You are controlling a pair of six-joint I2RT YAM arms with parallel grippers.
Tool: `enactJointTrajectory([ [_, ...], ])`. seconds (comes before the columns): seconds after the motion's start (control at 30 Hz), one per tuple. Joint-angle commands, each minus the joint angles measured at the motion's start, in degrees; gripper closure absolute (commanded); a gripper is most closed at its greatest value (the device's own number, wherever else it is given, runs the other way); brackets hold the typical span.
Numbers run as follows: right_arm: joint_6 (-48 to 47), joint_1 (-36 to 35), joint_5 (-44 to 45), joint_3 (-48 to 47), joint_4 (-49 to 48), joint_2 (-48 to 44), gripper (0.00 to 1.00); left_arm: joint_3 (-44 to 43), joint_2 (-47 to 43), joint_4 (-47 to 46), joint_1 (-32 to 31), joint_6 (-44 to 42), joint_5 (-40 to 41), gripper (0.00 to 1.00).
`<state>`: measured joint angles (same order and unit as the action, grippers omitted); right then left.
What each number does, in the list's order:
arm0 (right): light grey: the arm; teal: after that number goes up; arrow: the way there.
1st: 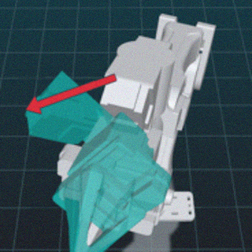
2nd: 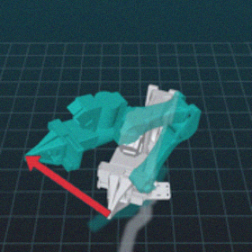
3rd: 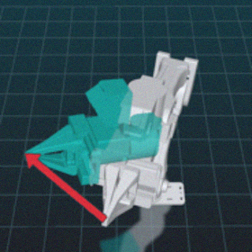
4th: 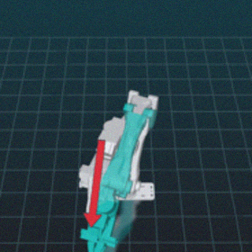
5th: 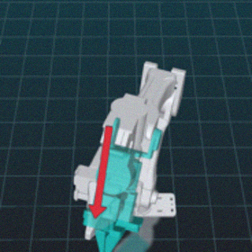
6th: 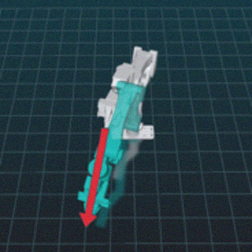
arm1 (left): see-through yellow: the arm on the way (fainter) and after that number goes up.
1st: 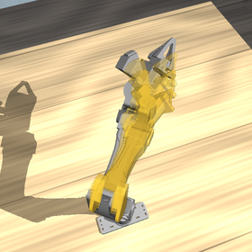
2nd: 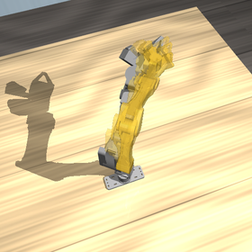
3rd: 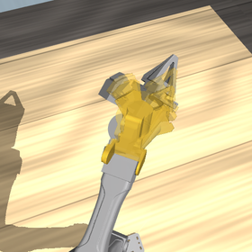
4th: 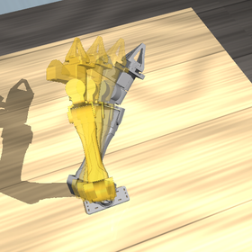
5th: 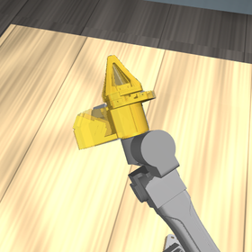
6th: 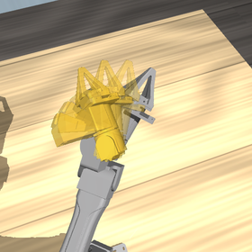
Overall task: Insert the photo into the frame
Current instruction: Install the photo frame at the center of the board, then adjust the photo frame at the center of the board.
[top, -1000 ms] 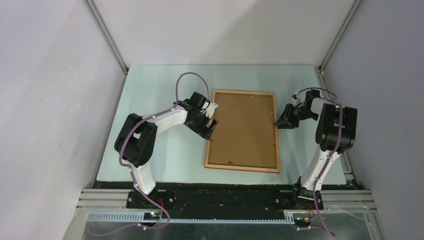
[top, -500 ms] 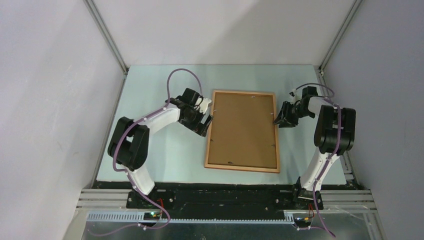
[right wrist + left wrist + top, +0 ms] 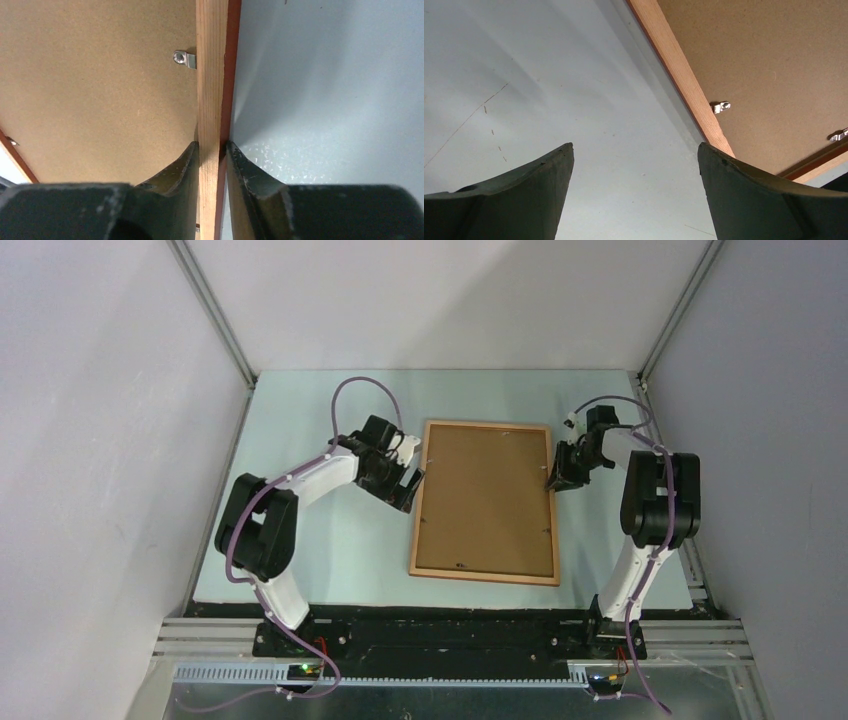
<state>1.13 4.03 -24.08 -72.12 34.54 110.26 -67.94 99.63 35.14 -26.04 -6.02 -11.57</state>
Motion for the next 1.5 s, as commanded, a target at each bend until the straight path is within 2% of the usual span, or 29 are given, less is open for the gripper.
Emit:
enactJointTrajectory([
  [0.0, -2.9, -1.5, 5.1, -2.4, -0.1, 0.6, 0.76, -0.9, -2.6, -0.3, 0.7, 0.5, -1.3, 0.02],
  [0.1, -3.6, -1.6, 5.6, -3.6, 0.4, 0.9, 0.88, -0.9, -2.6, -0.3, 1.0, 0.4, -1.5, 0.03],
  [0.27, -6.9, -1.7, 6.4, -7.4, 2.5, 2.5, 1.0, -0.9, -3.0, -0.3, 1.4, 0.3, -1.3, 0.02],
  [0.67, -24.6, -3.1, 10.9, -30.9, 18.0, 15.2, 1.0, -0.5, -4.4, -0.2, 5.5, -1.4, 0.9, 0.0],
  [0.8, -32.1, -3.8, 15.3, -33.8, 17.9, 17.0, 1.0, -0.1, -4.4, -0.2, 6.8, -2.2, 1.8, 0.0],
  [0.93, -37.0, -6.5, 14.0, -38.2, 20.3, 18.9, 1.0, 0.0, -4.2, -0.2, 7.5, -2.6, 2.8, 0.0],
  [1.47, -45.6, -17.0, 9.0, -41.9, 19.0, 21.6, 1.0, -0.9, -2.4, -0.2, 9.3, -2.6, 3.1, 0.0],
])
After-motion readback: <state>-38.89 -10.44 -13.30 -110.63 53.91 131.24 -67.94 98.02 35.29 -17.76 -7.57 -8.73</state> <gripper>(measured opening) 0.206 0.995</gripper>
